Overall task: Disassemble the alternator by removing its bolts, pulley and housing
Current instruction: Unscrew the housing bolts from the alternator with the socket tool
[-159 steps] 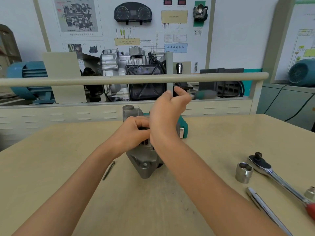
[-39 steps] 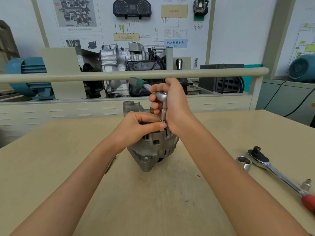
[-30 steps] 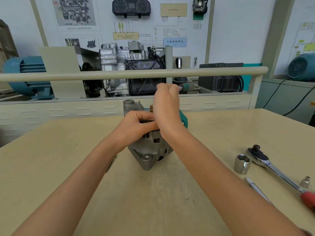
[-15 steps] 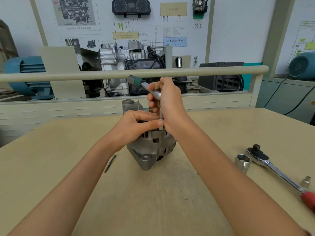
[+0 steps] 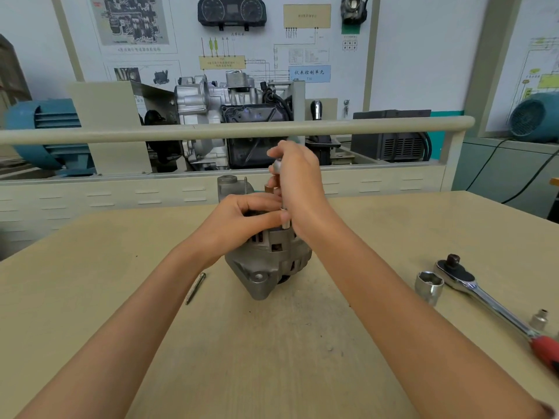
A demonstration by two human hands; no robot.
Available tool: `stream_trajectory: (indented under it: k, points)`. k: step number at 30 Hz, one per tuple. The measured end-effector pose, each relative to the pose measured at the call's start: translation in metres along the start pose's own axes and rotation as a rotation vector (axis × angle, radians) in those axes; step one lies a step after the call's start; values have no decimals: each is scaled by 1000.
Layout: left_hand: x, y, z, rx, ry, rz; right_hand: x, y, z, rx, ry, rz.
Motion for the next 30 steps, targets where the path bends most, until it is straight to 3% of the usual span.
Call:
stream_trajectory:
  k: [5, 9, 12, 16, 21, 26, 30]
  points:
    - [0, 1, 2, 34, 4, -11, -6, 3, 13, 299, 267, 138]
    - [-1, 0, 3, 29, 7, 2, -2, -1, 21, 366, 285, 141]
    - [-5, -2, 3, -4, -5, 49, 0, 0, 12, 181, 140, 82]
    - [-6, -3, 1, -30, 56, 91, 12, -8, -3, -124, -161, -151]
    - [-4, -3, 1, -49, 90, 74, 11, -14, -7, -205, -190, -128]
    - [-2, 0, 2, 8, 126, 33, 2, -7, 1, -54, -41, -11]
    - [-1, -2, 3, 42, 79, 3, -2, -7, 16, 178, 200, 111]
Point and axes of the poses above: each hand's wrist, its own y-axis towards the middle knuckle, its own z-axis out of the palm, x = y × z, the point moved 9 cm from there along y, towards the middle knuckle, and after that the axes turned 7 degrees about -z, right-handed, at the moved point
